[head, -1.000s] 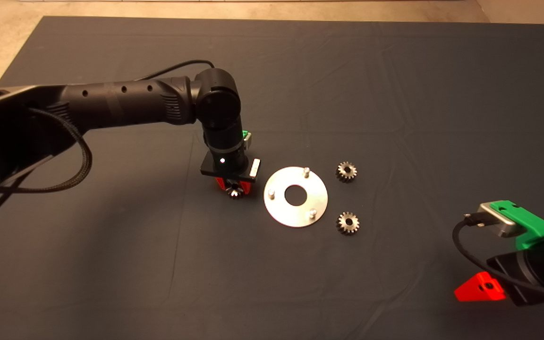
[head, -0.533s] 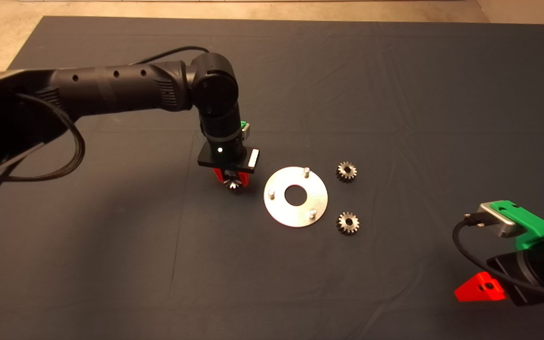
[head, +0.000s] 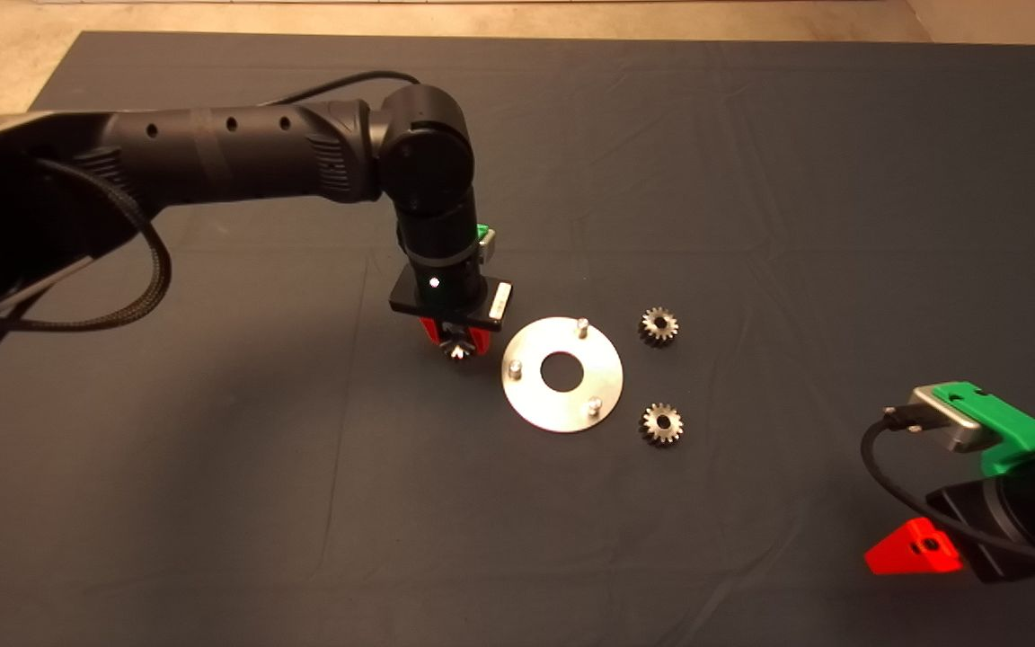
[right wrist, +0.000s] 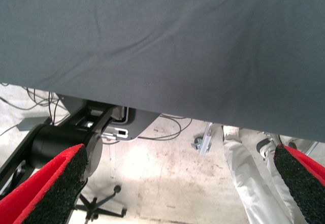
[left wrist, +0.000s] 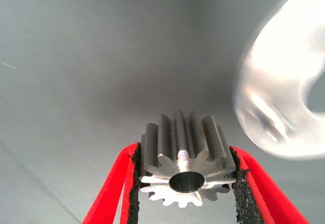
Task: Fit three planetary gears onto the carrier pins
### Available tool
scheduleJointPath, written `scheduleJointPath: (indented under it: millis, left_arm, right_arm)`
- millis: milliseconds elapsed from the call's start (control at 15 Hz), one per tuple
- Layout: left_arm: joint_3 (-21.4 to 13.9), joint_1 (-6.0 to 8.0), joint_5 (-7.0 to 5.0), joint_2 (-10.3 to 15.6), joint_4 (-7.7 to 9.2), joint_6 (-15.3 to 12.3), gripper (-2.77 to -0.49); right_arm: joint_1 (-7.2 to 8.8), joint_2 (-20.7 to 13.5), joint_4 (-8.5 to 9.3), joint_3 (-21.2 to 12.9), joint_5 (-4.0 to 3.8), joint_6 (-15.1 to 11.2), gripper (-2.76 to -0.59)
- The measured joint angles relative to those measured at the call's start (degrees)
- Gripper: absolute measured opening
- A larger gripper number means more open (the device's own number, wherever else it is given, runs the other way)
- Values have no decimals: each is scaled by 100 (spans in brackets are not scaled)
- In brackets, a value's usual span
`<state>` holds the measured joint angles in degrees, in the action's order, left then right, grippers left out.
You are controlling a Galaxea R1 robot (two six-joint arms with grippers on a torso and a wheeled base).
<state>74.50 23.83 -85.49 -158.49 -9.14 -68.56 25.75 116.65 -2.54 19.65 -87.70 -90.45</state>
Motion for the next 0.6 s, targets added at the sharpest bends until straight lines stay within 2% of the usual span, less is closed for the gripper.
scheduleJointPath:
  millis: [133,467,600]
  left_arm:
    - [-163,0,-6,-39,17,-120,-226]
    - [-178,0,-15,-107,17,-145,-226]
    - [-154,0,-39,-234,17,-147,-226]
  right_arm:
    - [-39,-1,1,0,-1,0,-62]
    - [-37,0,0,0,2,0,-62]
    - [-39,-1,1,0,-1,0,-62]
